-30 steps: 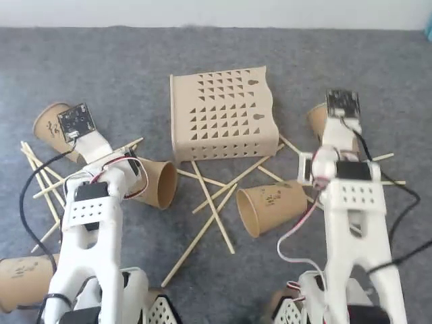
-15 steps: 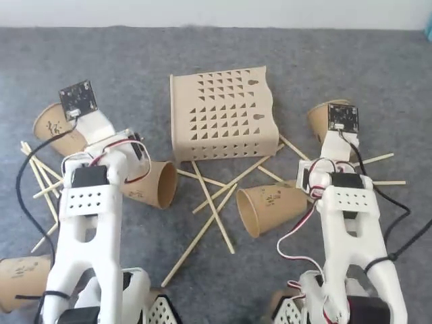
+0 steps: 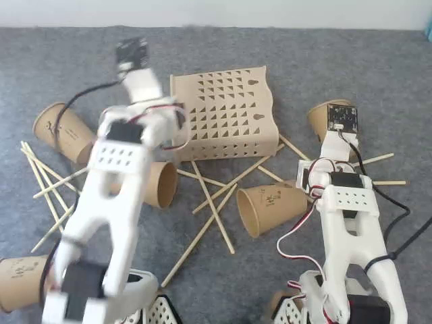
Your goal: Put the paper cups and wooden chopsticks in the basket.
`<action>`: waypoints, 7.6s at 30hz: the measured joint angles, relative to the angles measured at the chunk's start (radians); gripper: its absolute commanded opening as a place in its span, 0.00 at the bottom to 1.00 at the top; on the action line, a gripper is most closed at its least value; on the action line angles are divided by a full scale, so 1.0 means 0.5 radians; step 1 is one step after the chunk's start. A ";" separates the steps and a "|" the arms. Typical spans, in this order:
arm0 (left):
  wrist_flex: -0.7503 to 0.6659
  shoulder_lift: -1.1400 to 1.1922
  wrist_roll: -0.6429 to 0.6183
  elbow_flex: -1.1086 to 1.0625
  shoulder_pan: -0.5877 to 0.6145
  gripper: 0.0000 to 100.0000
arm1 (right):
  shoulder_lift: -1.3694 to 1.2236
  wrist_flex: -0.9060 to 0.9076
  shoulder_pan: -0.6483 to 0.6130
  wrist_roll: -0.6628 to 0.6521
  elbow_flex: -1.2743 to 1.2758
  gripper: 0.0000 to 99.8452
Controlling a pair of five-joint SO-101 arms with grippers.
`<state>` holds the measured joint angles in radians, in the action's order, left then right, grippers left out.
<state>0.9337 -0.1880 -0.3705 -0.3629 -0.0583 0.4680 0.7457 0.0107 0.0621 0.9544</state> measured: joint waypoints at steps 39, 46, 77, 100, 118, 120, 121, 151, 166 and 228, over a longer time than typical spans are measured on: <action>0.258 1.077 -0.012 0.933 0.506 0.09 | 0.000 0.000 0.000 -0.034 0.009 0.01; 0.184 1.191 -0.015 0.933 0.678 0.09 | 0.000 0.000 0.003 -0.034 0.009 0.01; 0.598 1.715 -0.129 1.513 0.872 0.09 | 0.000 0.000 0.003 -0.034 0.009 0.01; 1.571 1.709 -0.144 3.204 0.918 0.17 | -0.003 -0.003 -0.046 -0.135 0.043 0.01; 1.577 1.528 0.117 3.253 0.614 0.24 | -0.006 -0.003 -0.052 -0.141 0.043 0.01; 1.577 1.528 0.209 3.253 0.583 0.24 | -0.006 -0.003 -0.049 -0.141 0.043 0.01; 1.577 1.528 0.245 3.247 0.580 0.23 | -0.006 -0.003 -0.052 -0.141 0.043 0.01; 1.571 2.041 -0.565 3.216 0.595 0.01 | -0.006 -0.003 -0.055 -0.141 0.043 0.01; 1.583 2.056 -1.611 3.735 0.559 0.01 | -0.006 -0.003 -0.055 -0.160 0.043 0.01; 1.590 0.853 -0.957 2.743 0.221 0.22 | -0.006 -0.077 -0.052 -0.215 0.086 0.01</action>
<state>1.7285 0.2386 -0.8493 1.0088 0.0522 0.4649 0.7073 -0.0153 -0.0453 0.9973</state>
